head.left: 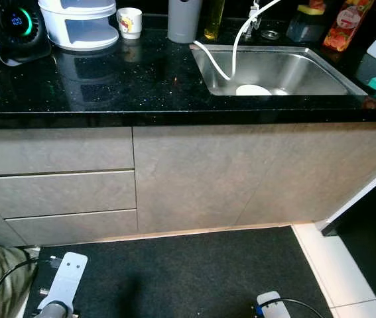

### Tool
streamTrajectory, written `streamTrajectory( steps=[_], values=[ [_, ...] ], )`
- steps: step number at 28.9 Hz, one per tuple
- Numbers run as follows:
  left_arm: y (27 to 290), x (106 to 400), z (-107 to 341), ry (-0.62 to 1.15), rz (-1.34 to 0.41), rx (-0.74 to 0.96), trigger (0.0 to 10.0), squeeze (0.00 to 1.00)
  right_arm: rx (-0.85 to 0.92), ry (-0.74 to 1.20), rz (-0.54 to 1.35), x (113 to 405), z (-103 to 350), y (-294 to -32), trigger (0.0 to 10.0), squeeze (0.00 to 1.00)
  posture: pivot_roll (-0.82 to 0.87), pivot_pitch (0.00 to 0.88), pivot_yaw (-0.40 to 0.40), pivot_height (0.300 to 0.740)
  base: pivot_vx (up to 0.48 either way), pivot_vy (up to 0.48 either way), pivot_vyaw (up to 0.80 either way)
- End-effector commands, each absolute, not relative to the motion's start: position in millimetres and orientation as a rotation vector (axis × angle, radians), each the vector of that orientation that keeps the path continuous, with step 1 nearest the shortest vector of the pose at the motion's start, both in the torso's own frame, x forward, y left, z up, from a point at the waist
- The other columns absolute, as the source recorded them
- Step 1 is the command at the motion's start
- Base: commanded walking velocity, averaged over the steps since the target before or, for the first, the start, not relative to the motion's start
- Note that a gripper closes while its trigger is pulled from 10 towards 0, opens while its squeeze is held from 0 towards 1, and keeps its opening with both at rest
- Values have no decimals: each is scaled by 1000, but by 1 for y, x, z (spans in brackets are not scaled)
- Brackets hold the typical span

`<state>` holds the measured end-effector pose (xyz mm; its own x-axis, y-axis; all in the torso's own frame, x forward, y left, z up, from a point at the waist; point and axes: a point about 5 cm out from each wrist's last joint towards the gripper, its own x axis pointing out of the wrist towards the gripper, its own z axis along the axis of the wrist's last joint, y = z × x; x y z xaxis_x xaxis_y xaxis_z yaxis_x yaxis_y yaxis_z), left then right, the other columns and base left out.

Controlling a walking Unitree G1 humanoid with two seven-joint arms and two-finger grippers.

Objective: Kitchen organization

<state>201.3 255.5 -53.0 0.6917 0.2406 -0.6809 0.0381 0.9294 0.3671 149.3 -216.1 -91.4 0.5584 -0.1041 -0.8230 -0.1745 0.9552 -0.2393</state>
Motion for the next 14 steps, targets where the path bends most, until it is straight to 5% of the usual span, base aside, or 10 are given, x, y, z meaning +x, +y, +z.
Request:
streamTrajectory(
  steps=[1, 5, 14],
  values=[
    [254, 195, -58, 824, 108, 375, 10000, 0, -324, 1006, 40, 142, -94, -219, 10000, 0, 99, 79, -72, 740, 0, -480, 0],
    [252, 195, -59, 824, 105, 376, 10000, 0, -325, 1005, 37, 142, -94, -220, 10000, 0, 99, 79, -75, 740, 0, -311, 0],
    [255, 191, -61, 837, 124, 353, 10000, 0, -326, 1005, 27, 143, -93, -224, 10000, 0, 97, 80, -77, 740, 0, 0, 0]
  ],
)
